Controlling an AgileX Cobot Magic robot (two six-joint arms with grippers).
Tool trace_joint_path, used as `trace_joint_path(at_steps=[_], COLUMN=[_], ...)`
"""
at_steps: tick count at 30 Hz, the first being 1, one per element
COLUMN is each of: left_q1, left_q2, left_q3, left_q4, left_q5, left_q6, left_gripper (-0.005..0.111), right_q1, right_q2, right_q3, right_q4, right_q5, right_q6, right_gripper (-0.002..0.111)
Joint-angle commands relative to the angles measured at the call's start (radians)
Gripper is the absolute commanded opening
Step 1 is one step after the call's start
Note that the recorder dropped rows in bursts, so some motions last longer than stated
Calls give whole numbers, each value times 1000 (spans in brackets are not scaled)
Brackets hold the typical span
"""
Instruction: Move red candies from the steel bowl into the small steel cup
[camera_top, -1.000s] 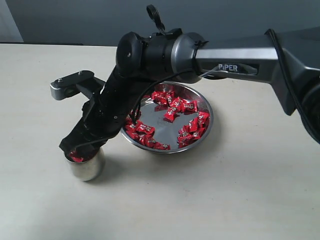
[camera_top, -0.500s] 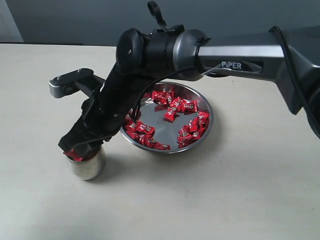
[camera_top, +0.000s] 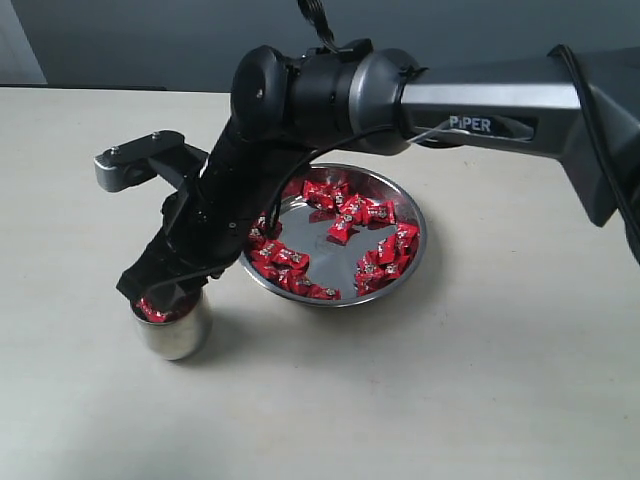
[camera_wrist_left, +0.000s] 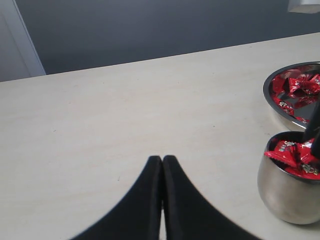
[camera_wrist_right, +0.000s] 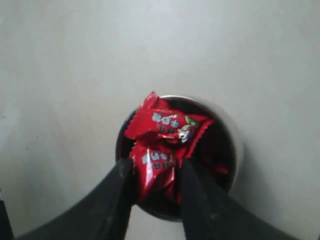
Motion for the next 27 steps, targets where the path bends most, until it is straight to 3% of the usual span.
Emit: trace_joint_path(at_steps=[1,17,22,27], left_q1=[3,3,3,3], left_q2=[-4,-4,-4,-4], left_q3=[-1,-1,-1,-1], left_q4=[-1,-1,-1,-1], left_q5=[-9,-9,-9,-9], left_q6=[-5,-5,-5,-5], left_gripper=[0,0,0,0], right_q1=[-1,0,0,0], right_q2=[-30,-52,-46,-46], right_q3=[-5,-5,-5,-5], right_q4=[-17,-21,-5,-5], right_q5=[3,-27,-27,-27], right_q6=[-4,-8,-50,-50], right_gripper=[32,33,44,45])
